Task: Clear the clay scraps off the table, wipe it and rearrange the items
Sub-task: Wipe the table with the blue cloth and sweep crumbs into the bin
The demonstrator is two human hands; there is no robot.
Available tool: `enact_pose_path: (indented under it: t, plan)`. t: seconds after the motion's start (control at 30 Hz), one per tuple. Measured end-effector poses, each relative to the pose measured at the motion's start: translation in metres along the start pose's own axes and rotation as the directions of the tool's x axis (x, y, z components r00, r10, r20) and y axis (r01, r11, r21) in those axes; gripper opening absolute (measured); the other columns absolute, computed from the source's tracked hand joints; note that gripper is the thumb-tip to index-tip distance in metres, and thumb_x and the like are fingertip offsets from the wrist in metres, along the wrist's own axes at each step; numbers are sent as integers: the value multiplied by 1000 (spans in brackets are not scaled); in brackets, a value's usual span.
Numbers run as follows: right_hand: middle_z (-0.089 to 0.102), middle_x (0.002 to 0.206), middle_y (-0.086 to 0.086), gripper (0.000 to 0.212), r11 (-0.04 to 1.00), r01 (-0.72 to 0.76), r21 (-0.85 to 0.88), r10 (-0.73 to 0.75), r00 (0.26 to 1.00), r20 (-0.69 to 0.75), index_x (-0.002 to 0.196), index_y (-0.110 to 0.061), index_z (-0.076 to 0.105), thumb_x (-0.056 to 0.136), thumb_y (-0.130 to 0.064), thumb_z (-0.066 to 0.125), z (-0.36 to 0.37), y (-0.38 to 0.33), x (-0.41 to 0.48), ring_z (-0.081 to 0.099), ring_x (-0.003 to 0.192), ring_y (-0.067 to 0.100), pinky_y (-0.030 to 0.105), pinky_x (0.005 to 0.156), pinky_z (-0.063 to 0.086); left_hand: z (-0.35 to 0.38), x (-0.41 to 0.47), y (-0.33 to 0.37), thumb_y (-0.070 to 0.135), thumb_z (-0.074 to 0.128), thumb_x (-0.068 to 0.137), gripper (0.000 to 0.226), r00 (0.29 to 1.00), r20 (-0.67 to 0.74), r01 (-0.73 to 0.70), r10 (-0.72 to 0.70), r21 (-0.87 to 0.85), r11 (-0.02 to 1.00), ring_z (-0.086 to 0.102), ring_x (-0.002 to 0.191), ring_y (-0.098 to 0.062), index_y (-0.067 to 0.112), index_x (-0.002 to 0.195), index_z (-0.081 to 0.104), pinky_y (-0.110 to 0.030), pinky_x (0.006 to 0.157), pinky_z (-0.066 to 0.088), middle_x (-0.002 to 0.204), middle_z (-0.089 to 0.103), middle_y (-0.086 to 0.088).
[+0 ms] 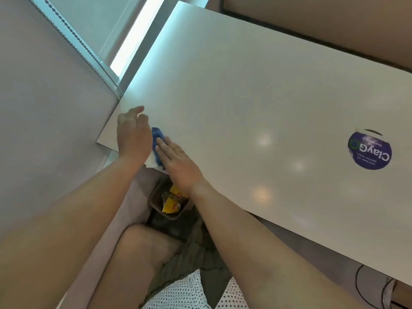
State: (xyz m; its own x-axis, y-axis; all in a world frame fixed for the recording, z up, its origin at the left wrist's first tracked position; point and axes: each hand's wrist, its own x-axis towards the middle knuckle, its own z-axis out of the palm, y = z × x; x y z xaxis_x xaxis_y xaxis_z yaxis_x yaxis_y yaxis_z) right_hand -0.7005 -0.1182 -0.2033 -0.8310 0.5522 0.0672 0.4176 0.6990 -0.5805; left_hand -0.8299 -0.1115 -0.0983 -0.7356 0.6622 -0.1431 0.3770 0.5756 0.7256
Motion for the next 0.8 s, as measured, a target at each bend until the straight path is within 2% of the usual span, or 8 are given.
enact_pose_path:
  t: [0.07,0.13,0.23,0.37,0.47,0.57,0.67,0.8]
  plan:
    - [16,169,11,68,991,-120,57,124,989,-74,159,-6,29,98,0,58,-21,24,-38,6,157,27,32,127,0,19,-16,10,24,38,107,43,994,107,-18,9,82,996,49,130,-19,16,146,54,-20,101,30,148,45,-9]
    - [18,169,9,70,961,-273,52,277,951,-136,158,-12,34,96,2,62,-43,51,-78,6,157,28,36,127,4,47,-36,23,25,39,107,44,969,246,-75,33,164,984,44,137,-22,21,149,50,-25,107,31,153,38,-8]
    - [17,169,6,74,884,-468,9,462,869,-177,157,-19,37,93,7,65,-71,90,-154,5,156,26,33,124,0,93,-69,44,26,48,103,50,878,469,-262,94,307,915,32,146,-28,27,153,45,-39,117,32,160,29,-8]
    - [24,167,10,75,804,-593,-29,562,776,-288,154,-15,42,87,7,71,-107,133,-262,11,156,32,48,125,19,159,-114,87,34,60,97,63,748,643,-478,163,352,805,20,150,-32,37,156,37,-48,117,33,166,16,-9]
    - [17,170,8,78,741,-671,-27,628,706,-326,157,-14,37,87,5,67,-138,169,-333,5,158,32,51,126,16,207,-141,124,43,67,91,76,678,705,-591,207,355,724,13,153,-34,41,157,31,-52,118,33,169,9,-12]
    - [12,170,3,71,676,-737,-10,684,632,-363,158,-16,35,93,-1,59,-170,209,-409,0,158,28,50,127,8,253,-167,157,57,70,87,89,652,732,-644,196,400,652,4,156,-36,44,160,21,-54,123,27,171,1,-11]
    - [14,170,2,61,563,-825,51,762,495,-417,158,-17,34,100,-8,49,-204,251,-488,3,158,27,54,127,10,297,-190,187,70,69,81,102,677,725,-616,125,465,636,-4,158,-36,47,160,8,-59,122,24,172,-10,-5]
    - [16,170,9,57,397,-911,112,834,307,-459,158,-11,34,104,-7,51,-253,308,-574,7,157,33,50,127,8,341,-209,216,82,66,74,113,709,705,-536,9,531,656,-5,157,-38,47,161,1,-66,118,25,172,-12,-4]
